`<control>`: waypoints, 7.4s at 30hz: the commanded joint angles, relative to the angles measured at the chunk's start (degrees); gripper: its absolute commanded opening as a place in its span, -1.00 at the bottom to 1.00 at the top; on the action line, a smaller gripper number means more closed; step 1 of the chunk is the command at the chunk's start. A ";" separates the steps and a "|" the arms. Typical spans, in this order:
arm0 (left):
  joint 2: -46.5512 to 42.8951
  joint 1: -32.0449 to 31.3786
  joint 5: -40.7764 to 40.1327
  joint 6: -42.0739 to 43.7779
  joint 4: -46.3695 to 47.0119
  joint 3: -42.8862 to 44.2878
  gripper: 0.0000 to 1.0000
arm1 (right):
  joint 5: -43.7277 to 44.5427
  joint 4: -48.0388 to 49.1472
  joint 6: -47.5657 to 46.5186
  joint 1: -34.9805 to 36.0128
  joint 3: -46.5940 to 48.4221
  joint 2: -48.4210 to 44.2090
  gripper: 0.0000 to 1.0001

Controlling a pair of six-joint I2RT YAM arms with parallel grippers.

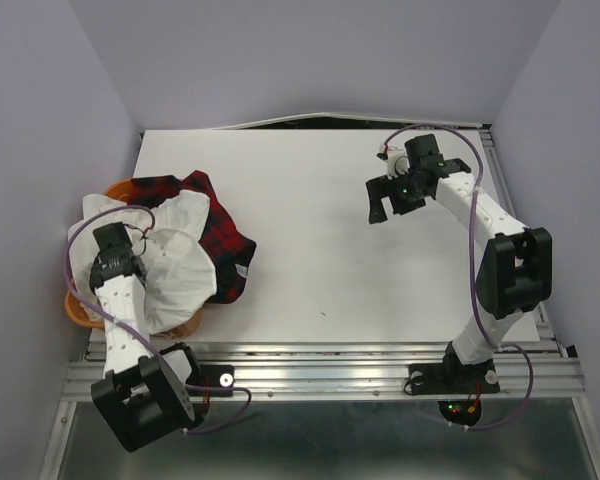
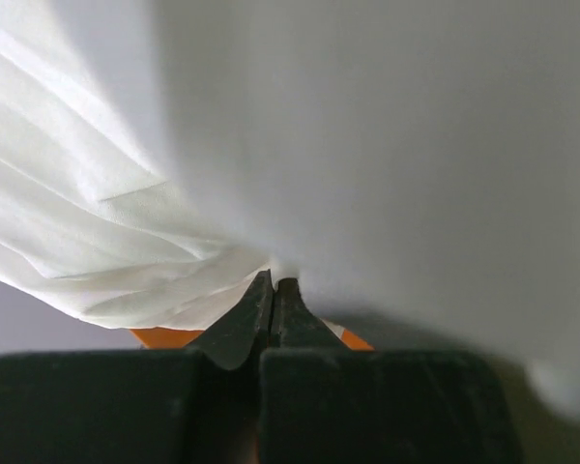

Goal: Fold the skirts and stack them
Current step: Grab the skirt from the pile, then move the skirt to the center of the board, then flatten the skirt out

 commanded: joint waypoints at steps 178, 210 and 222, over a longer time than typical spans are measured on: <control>51.71 -51.25 21.77 -89.07 19.84 40.55 -1.00 | 15.23 33.03 14.99 12.60 -17.02 -5.06 0.07; 52.23 -50.38 20.28 -86.35 20.89 40.64 -1.00 | 36.30 37.60 10.24 12.08 -21.76 2.75 -0.10; 52.24 -49.41 12.89 -65.87 17.11 45.66 -0.89 | 36.73 36.54 4.80 8.21 -23.53 -4.27 -0.81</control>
